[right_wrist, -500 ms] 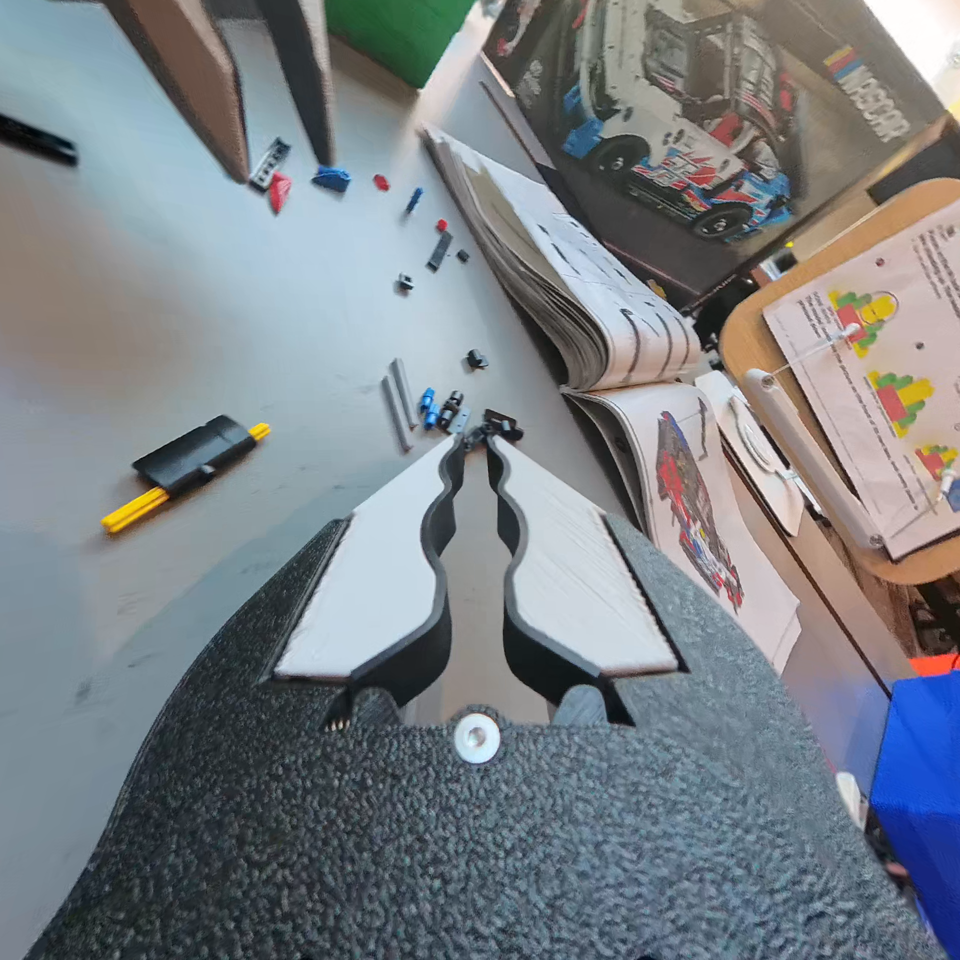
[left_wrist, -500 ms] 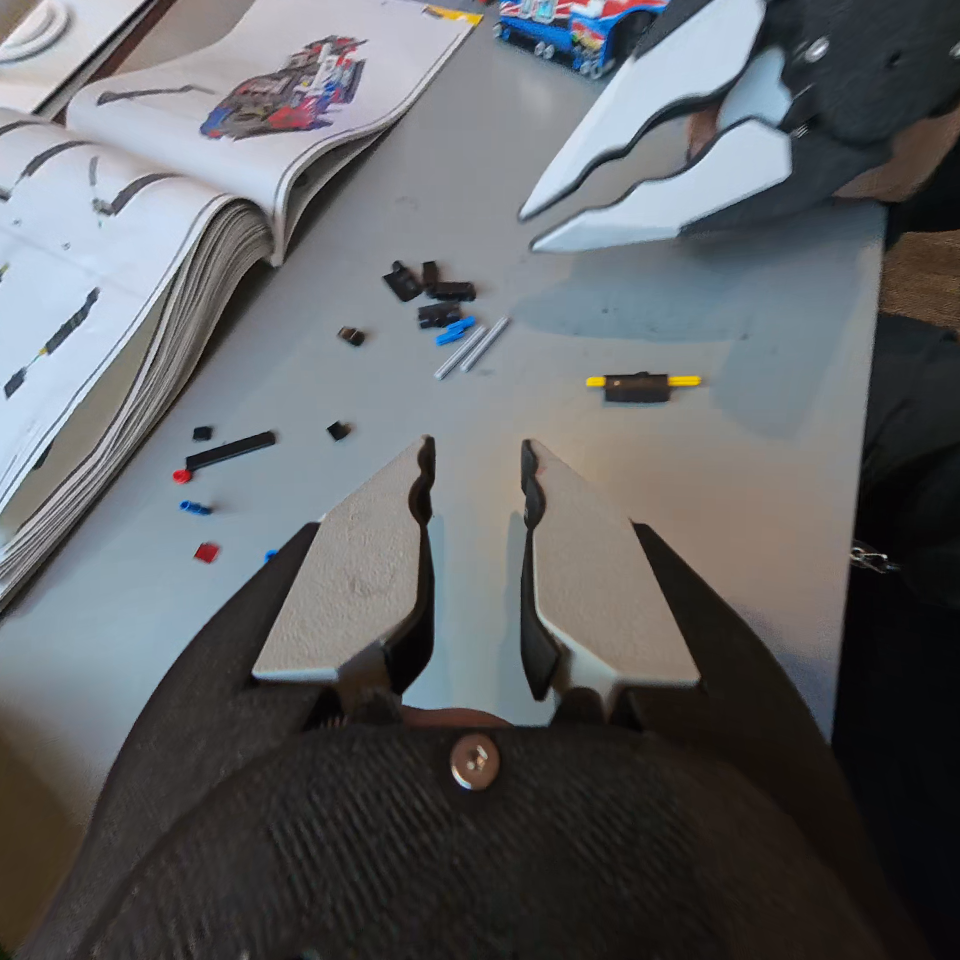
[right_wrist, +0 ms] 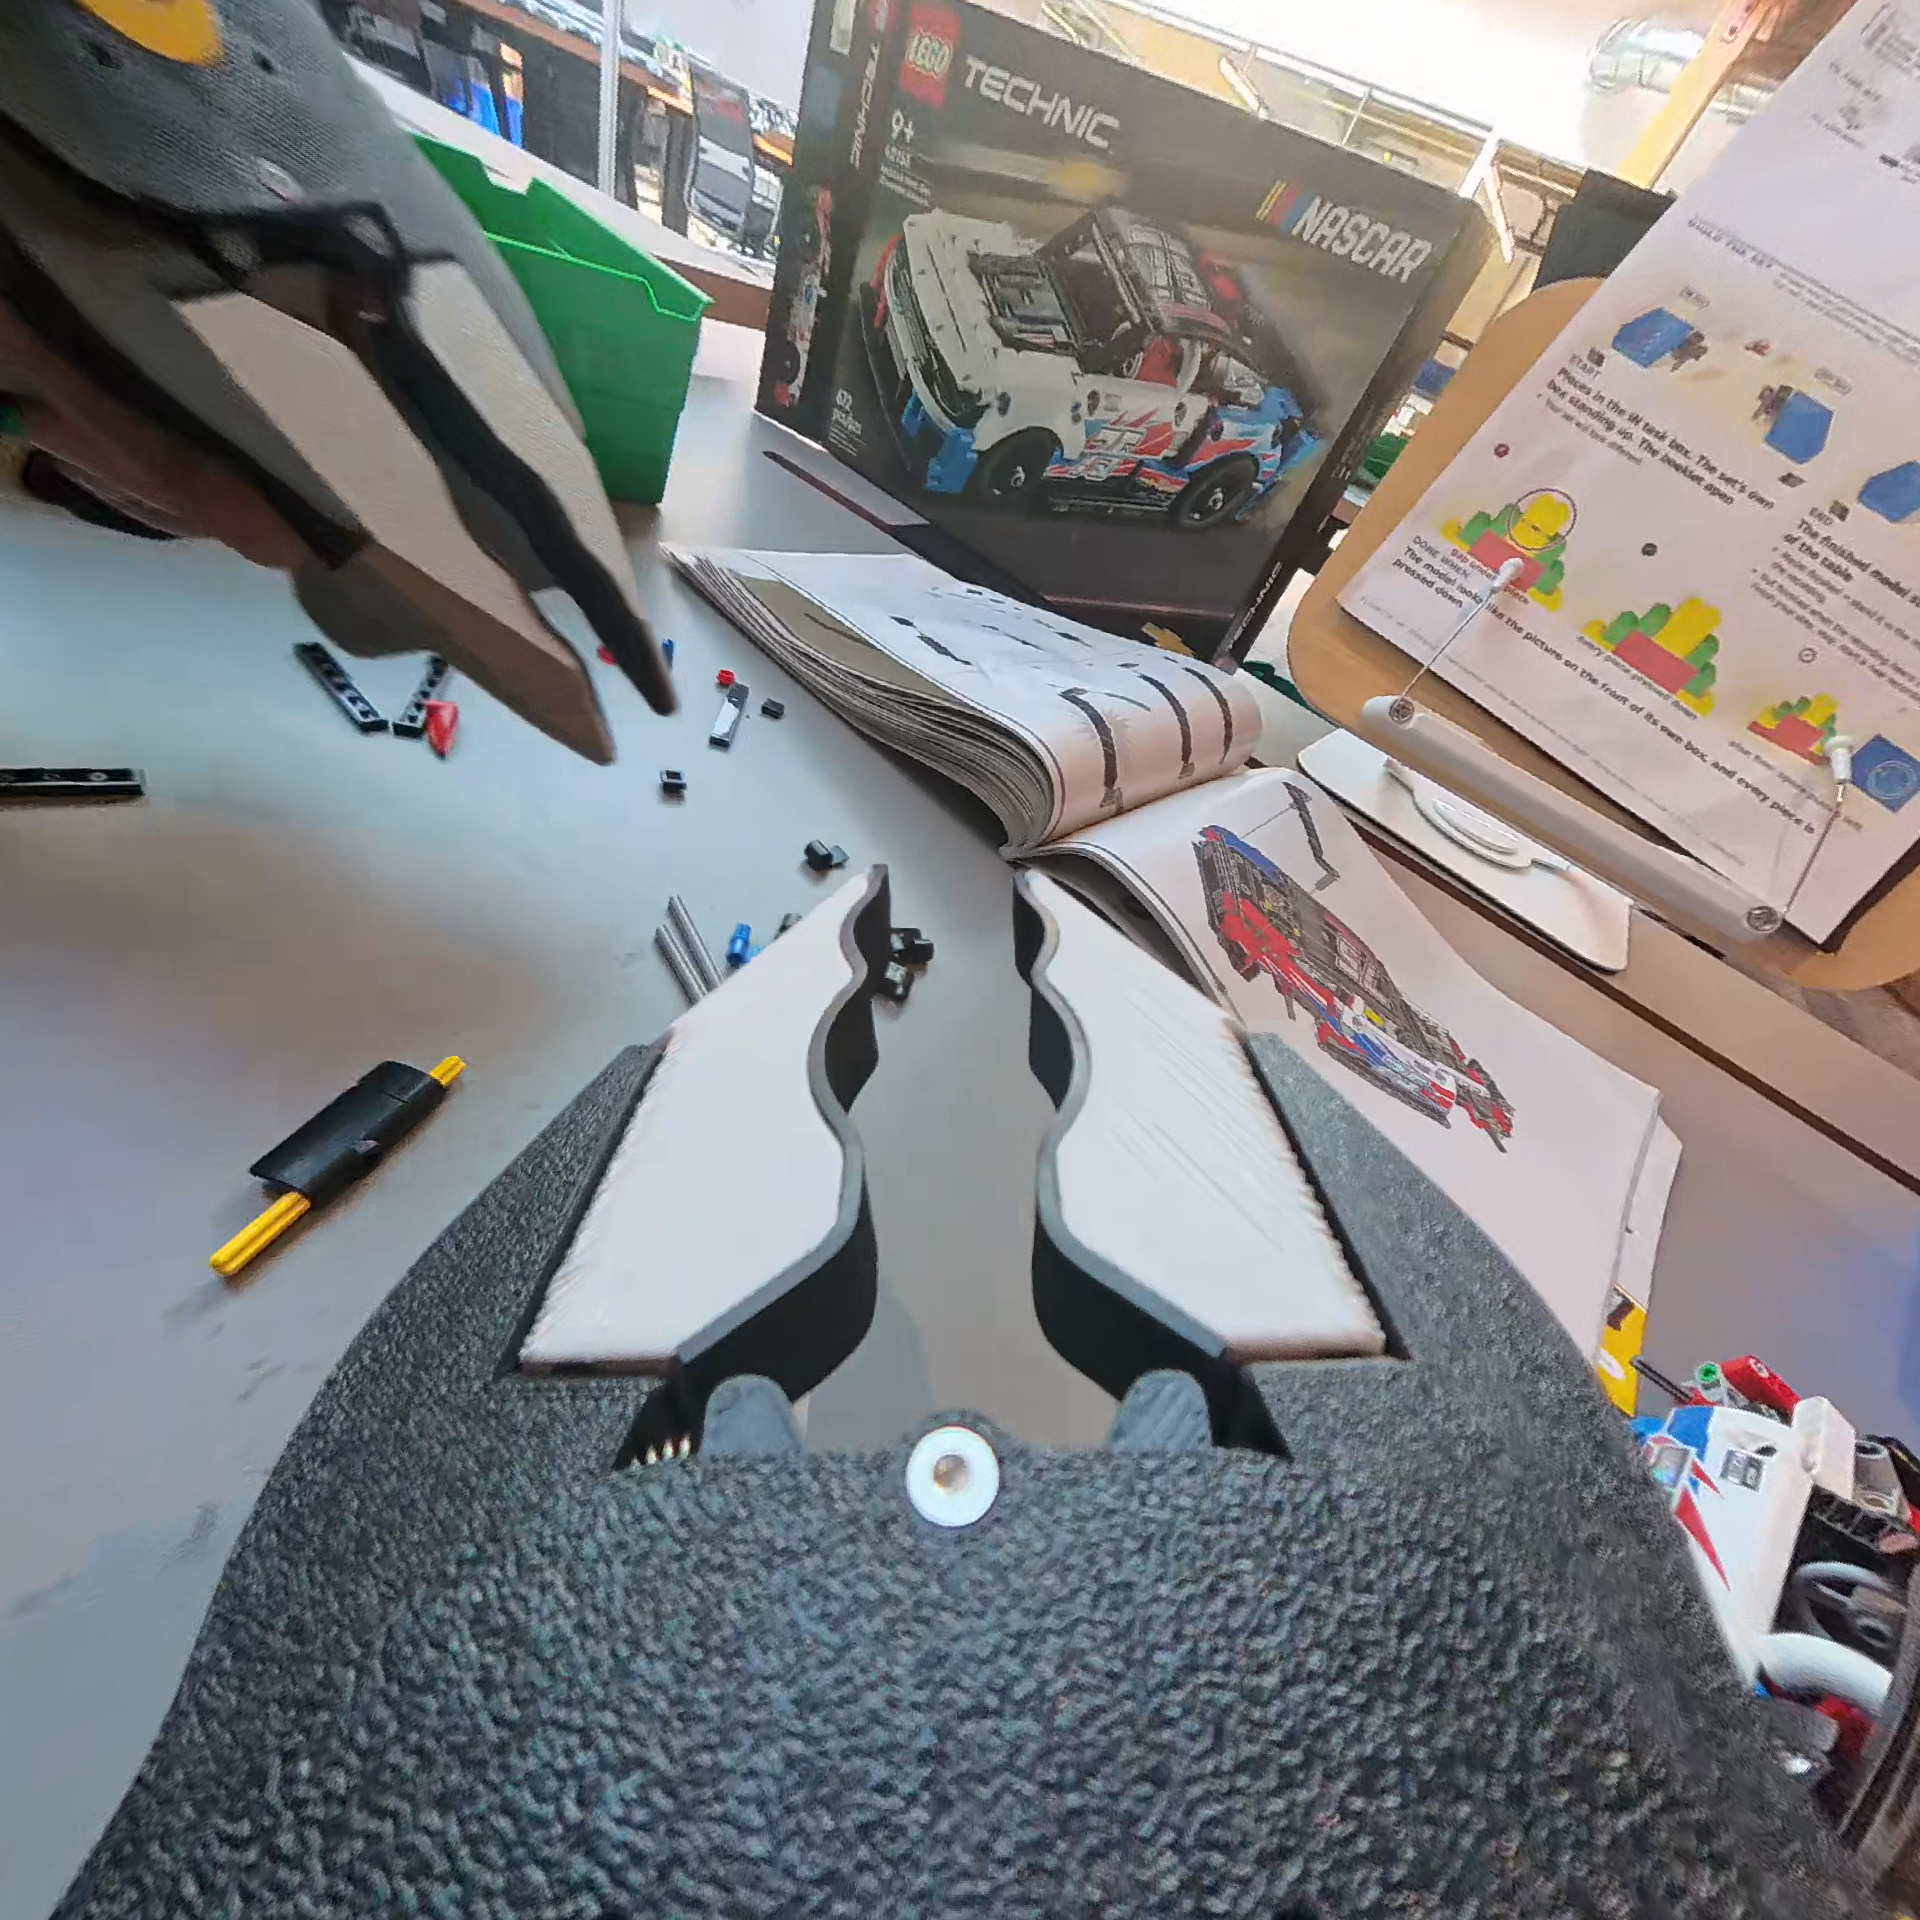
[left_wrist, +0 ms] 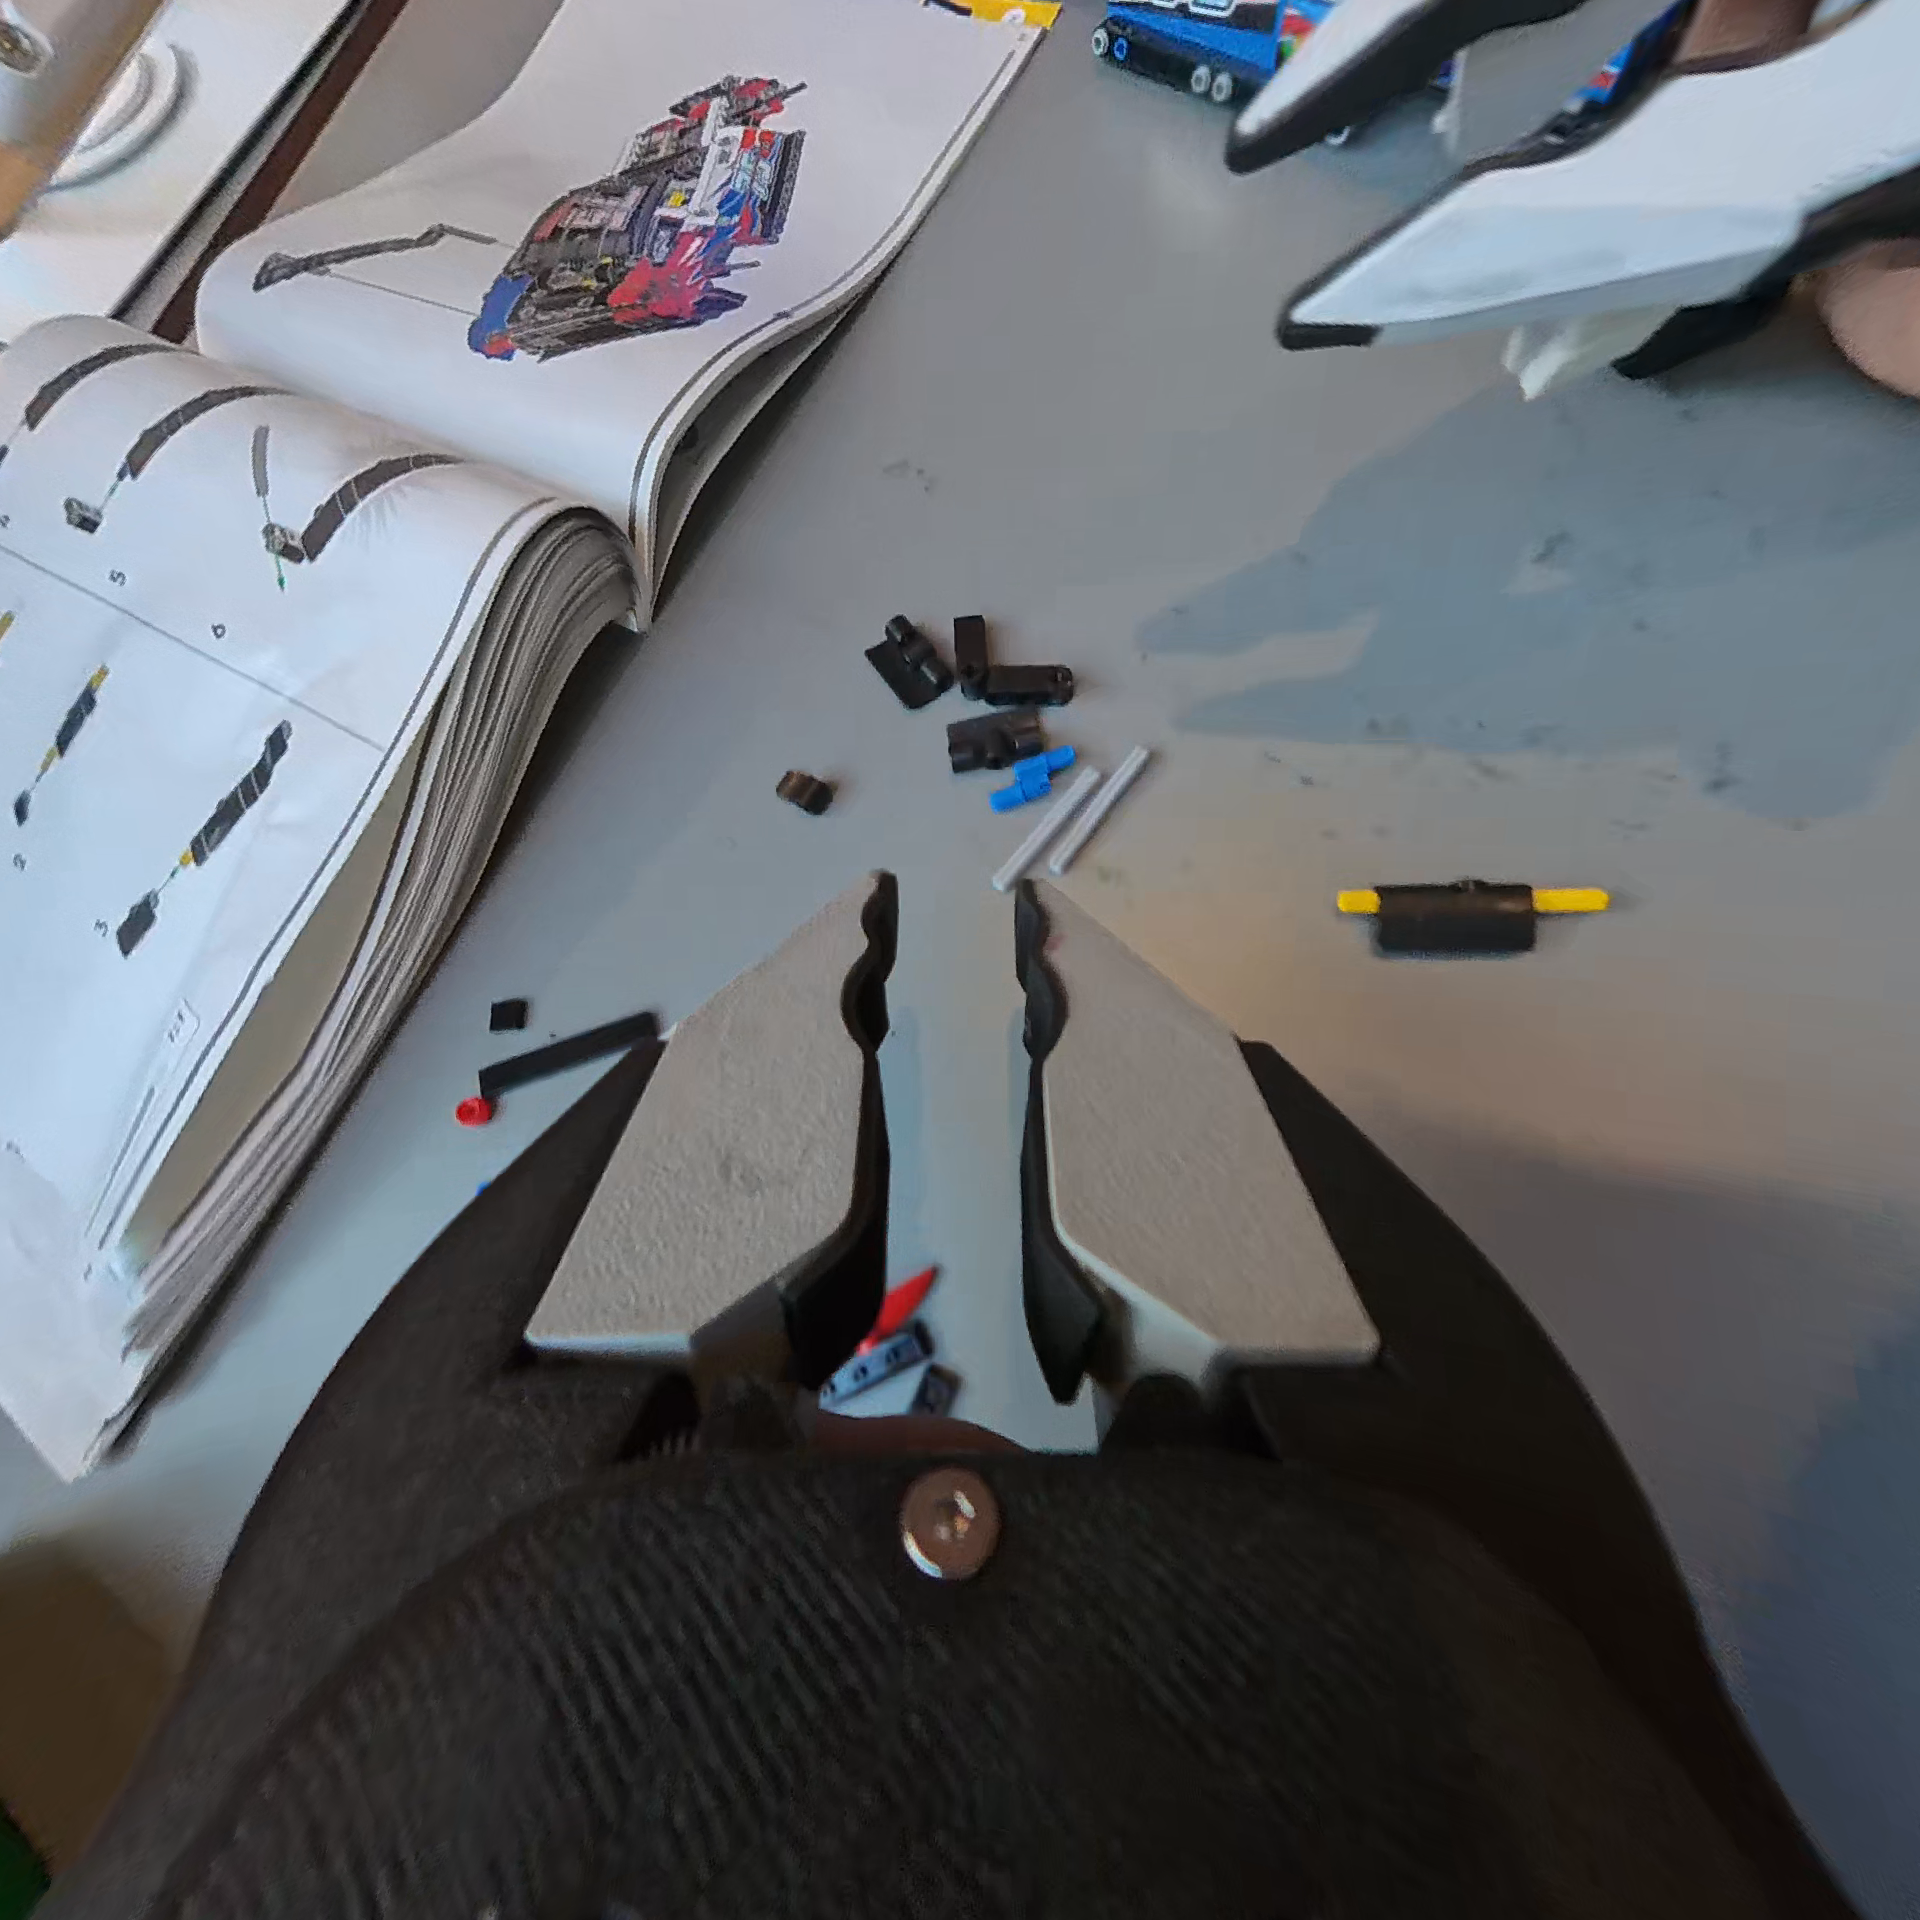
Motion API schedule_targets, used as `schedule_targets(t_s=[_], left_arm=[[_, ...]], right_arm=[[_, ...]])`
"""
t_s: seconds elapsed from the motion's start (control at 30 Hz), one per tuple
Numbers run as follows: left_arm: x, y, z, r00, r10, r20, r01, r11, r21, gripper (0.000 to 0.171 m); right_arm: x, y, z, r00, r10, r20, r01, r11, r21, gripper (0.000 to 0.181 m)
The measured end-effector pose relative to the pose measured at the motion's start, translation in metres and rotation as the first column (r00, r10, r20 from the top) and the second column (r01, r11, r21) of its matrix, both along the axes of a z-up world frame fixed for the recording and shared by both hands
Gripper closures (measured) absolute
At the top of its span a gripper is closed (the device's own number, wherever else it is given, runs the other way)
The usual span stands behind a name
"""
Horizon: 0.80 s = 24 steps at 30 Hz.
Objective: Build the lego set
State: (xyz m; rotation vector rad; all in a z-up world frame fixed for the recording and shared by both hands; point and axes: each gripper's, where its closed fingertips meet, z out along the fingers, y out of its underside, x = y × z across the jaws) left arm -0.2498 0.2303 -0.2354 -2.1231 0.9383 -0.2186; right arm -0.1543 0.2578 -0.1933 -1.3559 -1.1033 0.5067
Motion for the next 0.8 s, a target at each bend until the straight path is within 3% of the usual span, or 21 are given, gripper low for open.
schedule_targets(t_s=[0.17,0.5,0.7,0.8], left_arm=[[-0.007,0.032,-0.003,0.995,0.056,-0.079,-0.058,0.998,-0.021,0.151],[-0.051,0.018,0.01,0.962,0.272,0.022,-0.272,0.962,-0.026,0.162],[-0.054,0.012,-0.004,0.968,0.251,-0.018,-0.251,0.965,-0.072,0.155],[-0.037,0.021,-0.005,0.988,0.144,-0.052,-0.147,0.987,-0.064,0.15]], right_arm=[[0.005,-0.008,0.015,0.997,0.02,-0.074,-0.019,1.0,0.019,0.181],[0.014,0.007,0.019,0.99,-0.053,-0.132,0.049,0.998,-0.031,0.181],[0.012,0.009,0.015,0.992,-0.067,-0.107,0.065,0.998,-0.02,0.181],[0.011,0.008,0.014,0.993,-0.065,-0.097,0.063,0.998,-0.018,0.181]])
